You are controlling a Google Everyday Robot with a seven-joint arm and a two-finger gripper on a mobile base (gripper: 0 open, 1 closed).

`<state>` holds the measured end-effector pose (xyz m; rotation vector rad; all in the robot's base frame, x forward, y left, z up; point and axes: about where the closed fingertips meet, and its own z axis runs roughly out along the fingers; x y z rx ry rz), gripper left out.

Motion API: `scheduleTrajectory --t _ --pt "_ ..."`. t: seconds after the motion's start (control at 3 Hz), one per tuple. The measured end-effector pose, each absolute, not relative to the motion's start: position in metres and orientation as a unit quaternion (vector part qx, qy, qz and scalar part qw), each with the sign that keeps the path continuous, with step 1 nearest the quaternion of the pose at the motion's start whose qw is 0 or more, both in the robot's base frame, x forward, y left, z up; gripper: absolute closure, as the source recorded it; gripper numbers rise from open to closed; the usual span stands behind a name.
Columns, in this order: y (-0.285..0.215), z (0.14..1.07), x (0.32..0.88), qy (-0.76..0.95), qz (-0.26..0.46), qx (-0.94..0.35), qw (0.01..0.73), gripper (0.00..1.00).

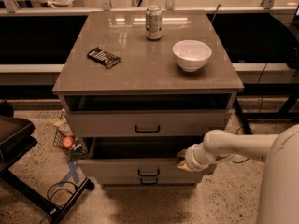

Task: Open middle drawer

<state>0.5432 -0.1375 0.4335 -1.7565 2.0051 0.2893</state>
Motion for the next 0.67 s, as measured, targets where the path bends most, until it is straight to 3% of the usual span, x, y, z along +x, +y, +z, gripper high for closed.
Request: scheduleTrajectory --t 0.67 --pt "-0.142 0.425 0.522 0.741 0.117 -0.625 0.213 1.00"
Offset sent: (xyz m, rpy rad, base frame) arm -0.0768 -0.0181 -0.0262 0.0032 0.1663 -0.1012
